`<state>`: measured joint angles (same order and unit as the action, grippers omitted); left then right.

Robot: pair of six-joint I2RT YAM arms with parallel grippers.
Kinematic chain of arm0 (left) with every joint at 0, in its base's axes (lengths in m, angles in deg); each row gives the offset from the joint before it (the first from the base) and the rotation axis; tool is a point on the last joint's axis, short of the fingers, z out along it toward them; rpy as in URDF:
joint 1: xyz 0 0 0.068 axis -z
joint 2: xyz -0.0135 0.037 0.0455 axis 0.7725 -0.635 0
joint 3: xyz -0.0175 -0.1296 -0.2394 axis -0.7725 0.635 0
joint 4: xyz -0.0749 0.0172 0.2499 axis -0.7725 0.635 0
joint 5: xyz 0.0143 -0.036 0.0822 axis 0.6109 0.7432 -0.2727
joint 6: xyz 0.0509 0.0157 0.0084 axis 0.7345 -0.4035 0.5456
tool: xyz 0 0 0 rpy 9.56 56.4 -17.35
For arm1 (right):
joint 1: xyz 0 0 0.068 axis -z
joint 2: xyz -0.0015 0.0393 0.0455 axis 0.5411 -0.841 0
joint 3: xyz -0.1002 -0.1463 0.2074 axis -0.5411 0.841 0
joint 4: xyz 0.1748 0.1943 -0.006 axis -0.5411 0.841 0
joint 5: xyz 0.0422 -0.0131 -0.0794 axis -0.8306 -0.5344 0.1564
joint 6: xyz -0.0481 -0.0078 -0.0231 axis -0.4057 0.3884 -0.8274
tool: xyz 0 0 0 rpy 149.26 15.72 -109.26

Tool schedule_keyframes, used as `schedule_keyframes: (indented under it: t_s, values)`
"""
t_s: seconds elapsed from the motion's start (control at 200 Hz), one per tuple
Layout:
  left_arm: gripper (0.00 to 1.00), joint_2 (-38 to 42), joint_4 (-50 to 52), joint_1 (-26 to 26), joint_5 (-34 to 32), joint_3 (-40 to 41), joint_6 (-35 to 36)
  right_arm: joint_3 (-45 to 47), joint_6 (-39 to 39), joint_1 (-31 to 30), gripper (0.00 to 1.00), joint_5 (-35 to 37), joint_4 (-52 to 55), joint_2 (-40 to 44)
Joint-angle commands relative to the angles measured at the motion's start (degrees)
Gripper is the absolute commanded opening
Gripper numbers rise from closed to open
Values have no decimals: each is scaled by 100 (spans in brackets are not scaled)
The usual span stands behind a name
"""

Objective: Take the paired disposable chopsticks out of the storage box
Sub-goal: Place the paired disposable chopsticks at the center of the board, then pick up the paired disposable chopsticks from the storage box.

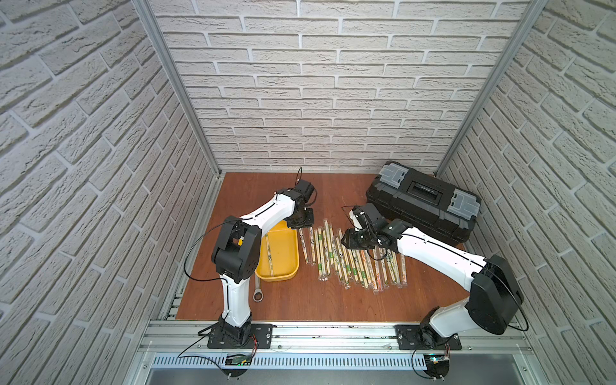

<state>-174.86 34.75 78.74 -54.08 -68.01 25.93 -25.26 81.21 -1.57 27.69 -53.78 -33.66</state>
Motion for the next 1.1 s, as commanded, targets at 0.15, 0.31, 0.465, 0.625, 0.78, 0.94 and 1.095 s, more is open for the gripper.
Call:
schedule_keyframes:
  t_s: [0.15, 0.31, 0.465, 0.625, 0.78, 0.94, 1.095]
  values:
    - [44, 1575, 69, -480, -396, 1227, -69, 31, -45, 31, 42, 4, -146, 123]
    - [44, 2148, 48, -951, -397, 2217, 9, 6, -43, 31, 42, -44, -181, 54]
    - [44, 2264, -125, -1144, -383, 2794, 55, -31, -43, 32, 42, -64, -181, 1]
    - [44, 2109, -391, -1216, -353, 3066, 55, -67, -43, 32, 42, -74, -144, -18]
    - [44, 1931, -548, -1289, -321, 3182, 88, -102, -61, 32, 42, -40, -92, -11]
    - [44, 1862, -695, -1414, -276, 3361, 99, -126, -67, 31, 42, -35, -64, -18]
    - [44, 1785, -829, -1501, -154, 3510, 96, -162, -61, 32, 42, -34, -49, -44]
